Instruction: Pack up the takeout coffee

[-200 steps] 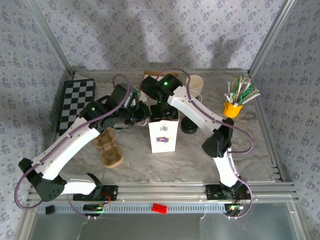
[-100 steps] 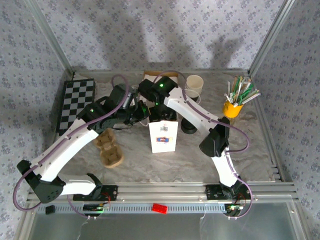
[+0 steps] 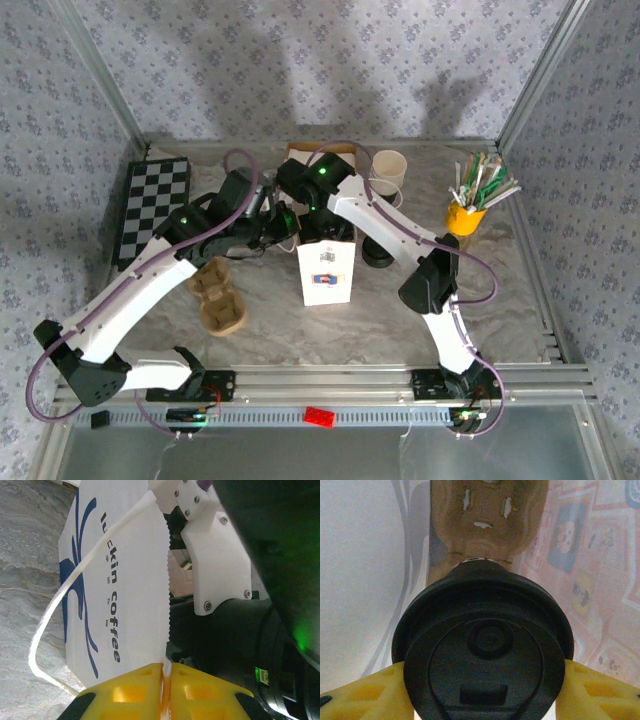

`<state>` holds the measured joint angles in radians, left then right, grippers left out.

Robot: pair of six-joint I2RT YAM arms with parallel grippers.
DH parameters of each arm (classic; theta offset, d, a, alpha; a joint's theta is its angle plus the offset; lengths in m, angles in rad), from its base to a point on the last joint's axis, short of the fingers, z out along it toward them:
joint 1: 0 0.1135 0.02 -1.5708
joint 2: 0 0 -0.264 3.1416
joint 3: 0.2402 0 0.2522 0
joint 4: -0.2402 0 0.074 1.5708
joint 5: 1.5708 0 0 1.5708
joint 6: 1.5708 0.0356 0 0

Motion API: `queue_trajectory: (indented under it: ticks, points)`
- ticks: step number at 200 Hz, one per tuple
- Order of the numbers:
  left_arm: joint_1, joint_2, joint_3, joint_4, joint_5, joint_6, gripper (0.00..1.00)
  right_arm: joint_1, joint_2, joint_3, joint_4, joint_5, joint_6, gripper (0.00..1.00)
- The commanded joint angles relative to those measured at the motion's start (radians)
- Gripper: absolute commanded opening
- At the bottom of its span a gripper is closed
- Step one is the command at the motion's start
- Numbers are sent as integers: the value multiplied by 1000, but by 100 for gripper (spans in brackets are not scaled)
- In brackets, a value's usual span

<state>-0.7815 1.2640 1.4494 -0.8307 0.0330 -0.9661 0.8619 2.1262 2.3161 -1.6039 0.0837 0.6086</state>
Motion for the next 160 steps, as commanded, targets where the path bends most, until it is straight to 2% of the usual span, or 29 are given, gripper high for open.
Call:
queue_trajectory:
  ticks: [1,98,160]
  points:
    - [-3,-13,3,-3,-11,19,12,-4,8,17,-187,30,-13,56]
    - [-2,-3,4,-2,-12,18,15,-3,21,-3,-193,62,-4,56]
    - [-2,-12,-3,4,-19,18,13,-3,-2,-7,-191,45,-17,56]
